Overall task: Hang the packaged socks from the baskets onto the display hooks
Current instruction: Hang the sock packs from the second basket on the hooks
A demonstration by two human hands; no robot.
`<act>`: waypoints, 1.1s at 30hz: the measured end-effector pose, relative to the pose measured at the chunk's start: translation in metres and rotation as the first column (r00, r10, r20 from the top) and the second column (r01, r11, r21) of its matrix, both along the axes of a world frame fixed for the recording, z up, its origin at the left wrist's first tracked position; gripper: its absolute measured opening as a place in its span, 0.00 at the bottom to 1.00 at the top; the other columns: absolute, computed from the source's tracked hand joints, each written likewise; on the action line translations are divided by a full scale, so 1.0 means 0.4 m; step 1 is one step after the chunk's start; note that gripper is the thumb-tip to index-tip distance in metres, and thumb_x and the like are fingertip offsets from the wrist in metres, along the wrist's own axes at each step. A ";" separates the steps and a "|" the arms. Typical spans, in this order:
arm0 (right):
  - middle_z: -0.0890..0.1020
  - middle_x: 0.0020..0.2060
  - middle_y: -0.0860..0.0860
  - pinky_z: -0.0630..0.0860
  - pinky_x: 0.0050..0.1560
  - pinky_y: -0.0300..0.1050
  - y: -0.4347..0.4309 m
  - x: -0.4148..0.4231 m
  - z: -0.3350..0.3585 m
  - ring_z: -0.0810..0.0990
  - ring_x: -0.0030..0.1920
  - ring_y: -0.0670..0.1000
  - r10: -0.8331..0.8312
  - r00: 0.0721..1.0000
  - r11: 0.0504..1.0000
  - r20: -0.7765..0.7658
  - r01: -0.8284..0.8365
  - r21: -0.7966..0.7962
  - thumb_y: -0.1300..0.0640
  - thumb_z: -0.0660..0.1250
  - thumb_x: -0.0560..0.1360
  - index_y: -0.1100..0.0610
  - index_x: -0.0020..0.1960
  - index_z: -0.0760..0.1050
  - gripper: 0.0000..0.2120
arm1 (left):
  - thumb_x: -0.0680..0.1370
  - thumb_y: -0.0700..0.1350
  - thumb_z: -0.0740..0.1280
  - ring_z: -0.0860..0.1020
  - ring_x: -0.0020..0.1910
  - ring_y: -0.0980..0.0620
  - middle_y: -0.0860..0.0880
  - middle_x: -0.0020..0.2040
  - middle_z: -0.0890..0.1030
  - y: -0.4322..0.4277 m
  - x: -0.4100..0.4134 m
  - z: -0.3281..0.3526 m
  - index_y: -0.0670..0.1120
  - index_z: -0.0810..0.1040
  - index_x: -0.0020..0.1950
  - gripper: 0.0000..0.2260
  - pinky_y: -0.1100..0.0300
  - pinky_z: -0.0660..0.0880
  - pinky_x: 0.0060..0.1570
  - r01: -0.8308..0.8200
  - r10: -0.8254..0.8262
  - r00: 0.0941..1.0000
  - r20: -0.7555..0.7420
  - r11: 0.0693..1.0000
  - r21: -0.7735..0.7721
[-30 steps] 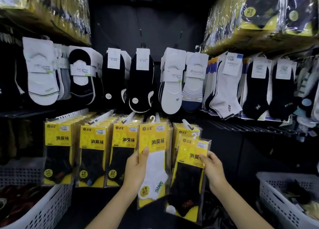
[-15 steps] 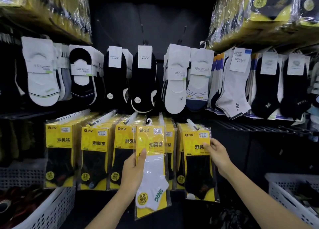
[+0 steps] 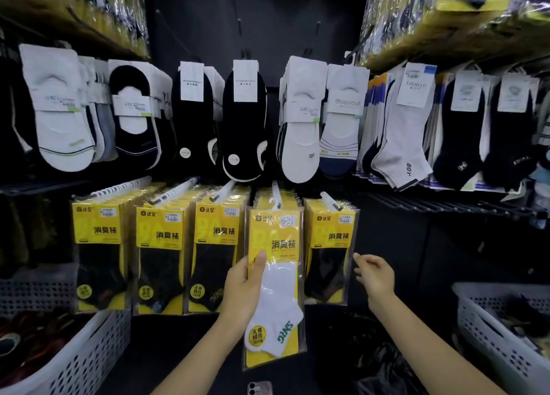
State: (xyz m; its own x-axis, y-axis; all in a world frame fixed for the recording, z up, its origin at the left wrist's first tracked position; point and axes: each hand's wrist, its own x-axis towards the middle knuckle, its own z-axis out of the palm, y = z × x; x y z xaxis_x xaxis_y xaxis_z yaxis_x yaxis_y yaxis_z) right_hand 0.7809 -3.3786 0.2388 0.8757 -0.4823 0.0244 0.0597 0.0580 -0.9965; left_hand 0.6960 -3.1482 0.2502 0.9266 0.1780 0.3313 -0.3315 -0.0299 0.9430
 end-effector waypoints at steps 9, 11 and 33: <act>0.86 0.47 0.51 0.80 0.49 0.45 0.067 -0.144 0.078 0.85 0.48 0.50 0.470 0.860 0.881 0.198 -0.471 -0.048 0.53 0.66 0.77 0.55 0.55 0.79 0.10 | 0.80 0.53 0.60 0.79 0.39 0.47 0.46 0.41 0.83 -0.144 0.008 0.004 0.49 0.80 0.48 0.12 0.56 0.73 0.39 0.181 -0.176 0.983 -0.047 0.975 0.132; 0.86 0.48 0.53 0.80 0.46 0.44 0.044 -0.149 0.070 0.85 0.48 0.52 0.417 0.880 0.903 0.228 -0.429 0.007 0.57 0.65 0.78 0.58 0.55 0.79 0.08 | 0.80 0.51 0.61 0.83 0.45 0.53 0.49 0.48 0.84 -0.166 0.013 0.006 0.50 0.79 0.51 0.09 0.60 0.78 0.44 0.225 -0.218 0.973 -0.071 0.969 0.107; 0.82 0.45 0.55 0.77 0.42 0.38 -0.006 0.010 0.063 0.80 0.45 0.52 0.187 0.968 0.974 0.165 -0.161 -0.161 0.59 0.69 0.76 0.63 0.54 0.75 0.10 | 0.81 0.52 0.60 0.72 0.46 0.69 0.57 0.59 0.74 -0.212 0.108 -0.030 0.50 0.59 0.75 0.24 0.78 0.69 0.35 0.241 -0.210 0.952 -0.223 0.963 0.120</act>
State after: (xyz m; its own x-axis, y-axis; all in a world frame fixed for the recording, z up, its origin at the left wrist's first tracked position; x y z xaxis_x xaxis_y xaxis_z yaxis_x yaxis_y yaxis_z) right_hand 0.7849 -3.3809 0.2639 0.9210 -0.3025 0.2454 0.2383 -0.0609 -0.9693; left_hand 0.7392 -3.2329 0.2383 0.9877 -0.0793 0.1349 -0.1437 -0.1179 0.9826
